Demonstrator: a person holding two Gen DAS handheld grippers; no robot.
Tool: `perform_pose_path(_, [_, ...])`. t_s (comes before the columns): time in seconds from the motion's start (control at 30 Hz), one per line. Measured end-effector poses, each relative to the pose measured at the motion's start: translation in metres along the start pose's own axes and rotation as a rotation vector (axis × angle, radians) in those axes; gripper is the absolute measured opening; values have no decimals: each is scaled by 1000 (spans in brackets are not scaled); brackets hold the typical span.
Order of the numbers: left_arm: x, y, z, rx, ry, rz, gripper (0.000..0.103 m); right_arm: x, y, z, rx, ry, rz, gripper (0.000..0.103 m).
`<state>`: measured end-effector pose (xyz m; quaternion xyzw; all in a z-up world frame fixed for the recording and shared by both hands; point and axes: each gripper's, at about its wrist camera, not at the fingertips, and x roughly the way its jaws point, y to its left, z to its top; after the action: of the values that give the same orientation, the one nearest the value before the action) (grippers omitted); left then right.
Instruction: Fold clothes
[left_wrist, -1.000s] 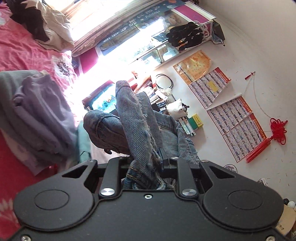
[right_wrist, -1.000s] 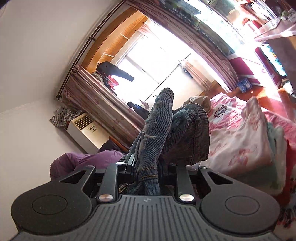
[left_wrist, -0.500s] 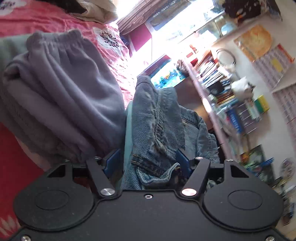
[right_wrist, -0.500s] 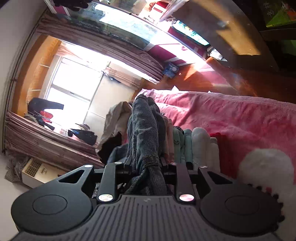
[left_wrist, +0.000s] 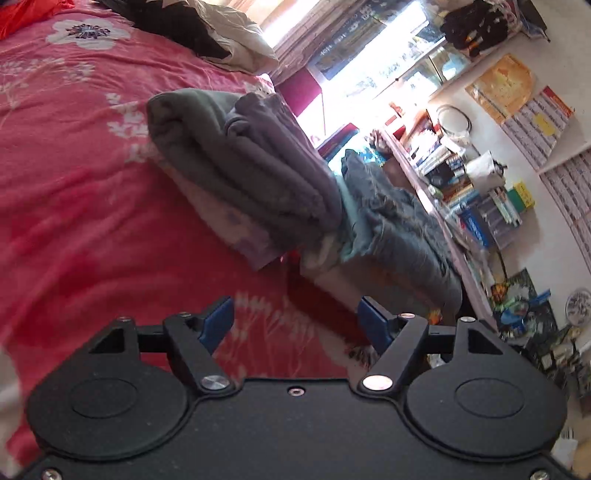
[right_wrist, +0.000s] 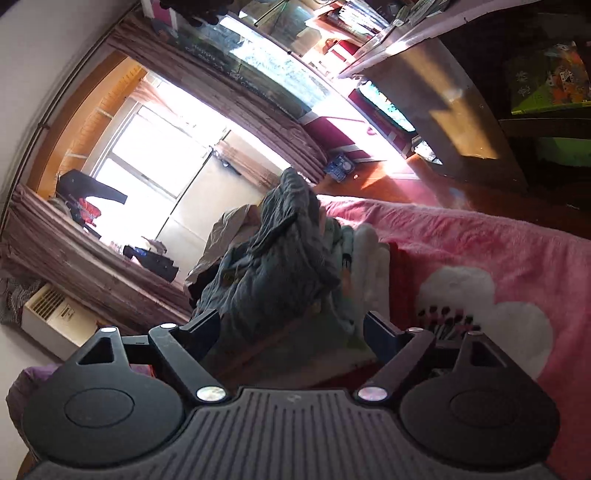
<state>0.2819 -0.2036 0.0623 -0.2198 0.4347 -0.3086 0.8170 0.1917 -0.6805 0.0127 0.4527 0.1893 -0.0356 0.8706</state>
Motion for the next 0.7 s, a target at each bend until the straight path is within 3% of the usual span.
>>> perform_pose_path(0.17, [-93,4,-32,130,-17,145,78,-32,66,-69,-67,156,82,101])
perform_pose_path(0.27, [-170,2,-42,213,-91,260,80,-43,117,-104,-109,219,168,103])
perform_pose_path(0.33, [-220,-2,-46,262,-154,349,84,-63,169,-122,-172,240,229,103])
perform_pose_path(0.4, [-266,-4,-55,308,-217,435,99,-73,213,-144,-236,264,271,103])
perform_pose_path(0.47, [-302,-4,-70,348,-247,518,103,-81,251,-172,-316,270,281,103])
perform_pose_path(0.6, [-336,13,-111,365,-261,626,103,-100,300,-240,-465,297,257,103])
perform_pose_path(0.7, [-332,35,-143,304,-265,630,103,-103,311,-296,-553,346,219,103])
